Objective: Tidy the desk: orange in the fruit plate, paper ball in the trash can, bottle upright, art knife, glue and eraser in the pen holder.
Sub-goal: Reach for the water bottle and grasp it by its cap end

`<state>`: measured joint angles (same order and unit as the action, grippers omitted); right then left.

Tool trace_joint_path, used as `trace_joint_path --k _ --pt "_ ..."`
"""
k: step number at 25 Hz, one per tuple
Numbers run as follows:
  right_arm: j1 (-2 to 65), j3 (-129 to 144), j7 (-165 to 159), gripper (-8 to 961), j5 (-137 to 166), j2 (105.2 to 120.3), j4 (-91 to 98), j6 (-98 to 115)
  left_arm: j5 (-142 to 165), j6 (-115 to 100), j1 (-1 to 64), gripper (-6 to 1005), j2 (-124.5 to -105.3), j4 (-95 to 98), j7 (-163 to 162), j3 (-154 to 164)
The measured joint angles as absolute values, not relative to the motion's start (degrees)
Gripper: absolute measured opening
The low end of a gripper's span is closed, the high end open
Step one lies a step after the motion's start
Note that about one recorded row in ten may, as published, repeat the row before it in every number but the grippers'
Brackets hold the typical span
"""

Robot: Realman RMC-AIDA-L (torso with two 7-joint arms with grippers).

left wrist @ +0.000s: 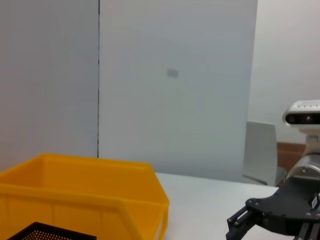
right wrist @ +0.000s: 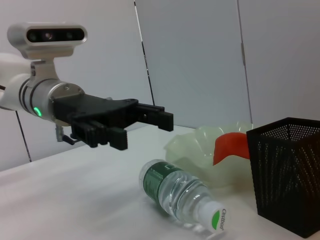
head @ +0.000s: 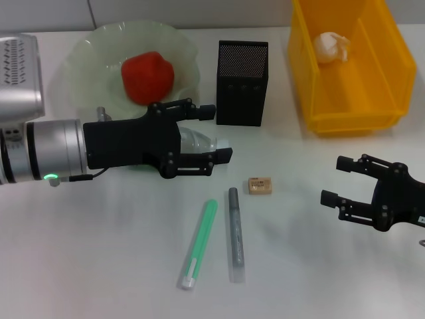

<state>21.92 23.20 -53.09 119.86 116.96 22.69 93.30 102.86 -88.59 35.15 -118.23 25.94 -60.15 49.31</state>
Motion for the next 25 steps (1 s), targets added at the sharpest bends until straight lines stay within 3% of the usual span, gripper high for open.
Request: trace_joint_path --k 25 --pt "22.78 23.2 -53.26 775 119.74 117.6 22.23 93.78 115.74 -83.58 43.32 732 -118.55 34.9 -69.32 53.1"
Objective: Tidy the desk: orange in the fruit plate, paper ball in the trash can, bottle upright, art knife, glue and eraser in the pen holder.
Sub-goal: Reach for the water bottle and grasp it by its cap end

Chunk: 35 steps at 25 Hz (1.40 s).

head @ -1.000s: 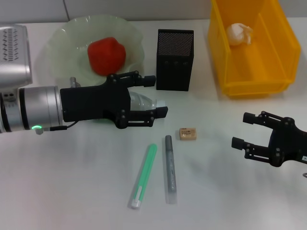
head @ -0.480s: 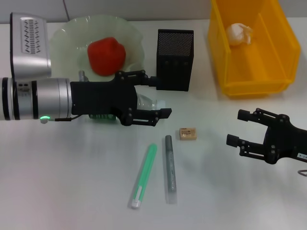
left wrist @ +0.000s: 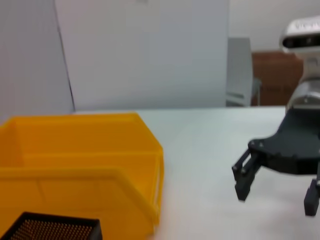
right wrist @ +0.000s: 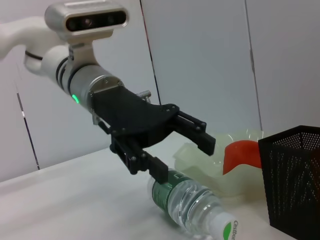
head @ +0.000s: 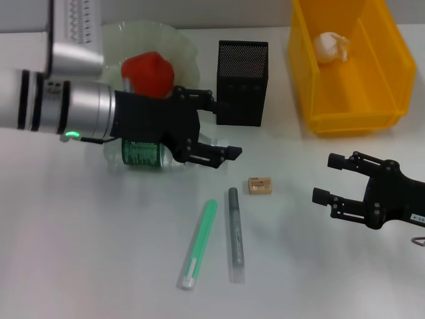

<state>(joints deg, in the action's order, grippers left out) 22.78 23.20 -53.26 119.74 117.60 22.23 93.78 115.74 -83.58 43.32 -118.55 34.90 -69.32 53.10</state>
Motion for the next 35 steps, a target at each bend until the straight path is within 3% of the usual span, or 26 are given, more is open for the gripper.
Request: trace_joint_path --k 35 --pt "22.85 23.2 -53.08 774 119.71 117.07 22.68 94.31 132.47 -71.46 51.31 715 -119.21 46.97 -95.23 79.29"
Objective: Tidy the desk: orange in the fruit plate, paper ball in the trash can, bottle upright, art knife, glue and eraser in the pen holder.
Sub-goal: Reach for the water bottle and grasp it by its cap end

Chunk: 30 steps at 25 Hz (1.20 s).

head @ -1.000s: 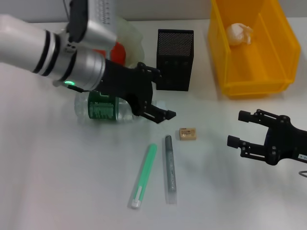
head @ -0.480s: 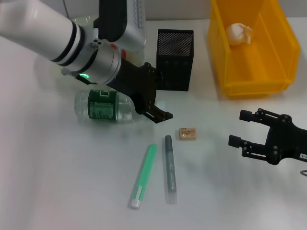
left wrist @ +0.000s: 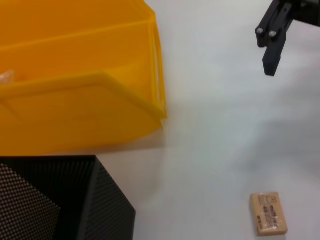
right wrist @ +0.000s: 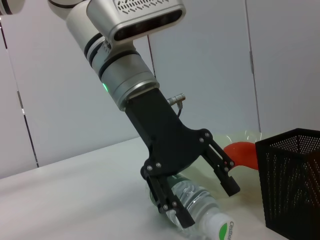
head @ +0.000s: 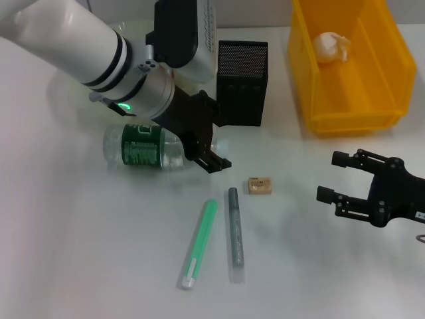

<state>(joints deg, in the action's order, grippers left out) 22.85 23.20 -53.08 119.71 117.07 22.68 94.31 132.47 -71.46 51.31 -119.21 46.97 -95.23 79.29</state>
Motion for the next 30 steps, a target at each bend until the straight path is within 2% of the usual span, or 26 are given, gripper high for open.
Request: trace_joint_path --k 30 --pt "22.94 23.91 -53.1 775 119.89 117.05 22.35 94.39 132.63 -64.87 51.86 701 -119.18 43.87 -96.07 86.4"
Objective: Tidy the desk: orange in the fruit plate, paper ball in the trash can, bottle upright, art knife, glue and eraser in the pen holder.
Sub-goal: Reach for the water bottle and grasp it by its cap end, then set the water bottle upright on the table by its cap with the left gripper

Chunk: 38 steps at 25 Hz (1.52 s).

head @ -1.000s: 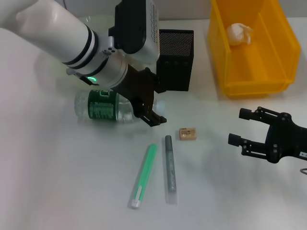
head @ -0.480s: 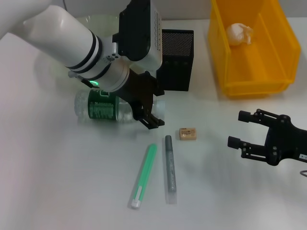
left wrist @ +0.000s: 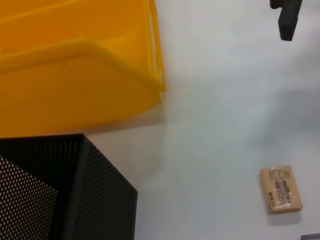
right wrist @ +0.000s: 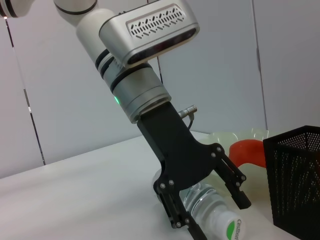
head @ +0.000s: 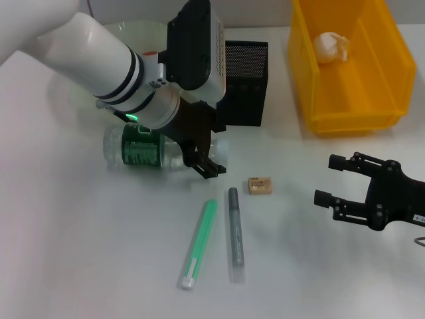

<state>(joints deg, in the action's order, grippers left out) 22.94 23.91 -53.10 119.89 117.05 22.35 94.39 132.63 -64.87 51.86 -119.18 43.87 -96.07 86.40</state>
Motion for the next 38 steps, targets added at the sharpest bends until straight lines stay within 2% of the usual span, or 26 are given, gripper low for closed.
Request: trace_joint_path --k 17,21,32,38 --pt "22.99 23.9 -53.29 774 119.89 117.0 22.33 94.39 132.61 -61.9 52.22 693 -119.18 42.64 -95.97 89.46" --pt "23.06 23.91 -53.37 774 119.88 116.98 22.39 94.39 132.61 -61.78 52.34 543 -119.18 42.52 -95.77 90.47" --pt "23.2 23.9 -53.57 775 119.88 116.97 22.6 94.39 131.06 -63.62 51.8 440 -119.18 45.18 -97.52 90.26" --pt "23.2 23.91 -53.54 775 119.88 116.98 22.68 94.46 128.29 -68.29 51.16 445 -118.83 46.15 -97.69 82.89"
